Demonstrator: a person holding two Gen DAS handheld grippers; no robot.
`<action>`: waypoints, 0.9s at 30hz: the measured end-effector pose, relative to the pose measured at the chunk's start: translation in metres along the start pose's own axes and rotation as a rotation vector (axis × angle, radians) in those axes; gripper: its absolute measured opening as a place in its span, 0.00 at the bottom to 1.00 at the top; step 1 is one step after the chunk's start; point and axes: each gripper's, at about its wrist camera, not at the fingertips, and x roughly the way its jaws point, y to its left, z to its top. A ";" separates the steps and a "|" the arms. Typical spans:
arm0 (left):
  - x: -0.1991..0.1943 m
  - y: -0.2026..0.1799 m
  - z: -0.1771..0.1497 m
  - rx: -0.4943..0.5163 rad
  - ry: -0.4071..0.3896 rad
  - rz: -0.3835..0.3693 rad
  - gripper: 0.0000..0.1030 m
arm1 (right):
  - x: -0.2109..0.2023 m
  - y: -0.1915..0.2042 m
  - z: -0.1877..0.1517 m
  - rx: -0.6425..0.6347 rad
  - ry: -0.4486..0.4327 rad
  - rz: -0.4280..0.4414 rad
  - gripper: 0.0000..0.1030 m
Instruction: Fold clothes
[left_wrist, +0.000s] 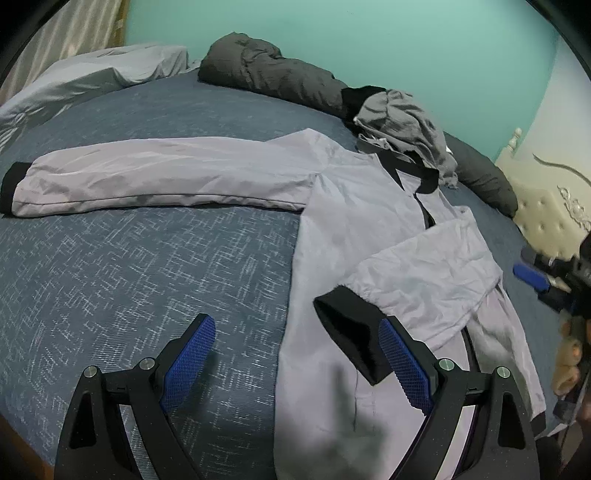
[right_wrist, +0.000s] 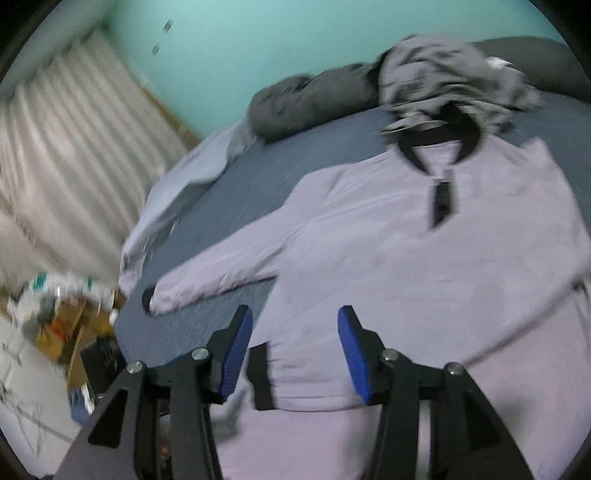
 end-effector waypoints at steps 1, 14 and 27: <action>0.001 -0.002 0.000 0.006 0.002 0.002 0.90 | -0.005 -0.012 -0.005 0.027 -0.010 -0.019 0.48; 0.013 -0.038 0.023 0.079 0.012 -0.044 0.94 | -0.053 -0.122 -0.061 0.267 -0.100 -0.185 0.48; 0.099 -0.098 0.051 0.180 0.143 -0.099 0.94 | -0.074 -0.152 -0.069 0.306 -0.212 -0.242 0.48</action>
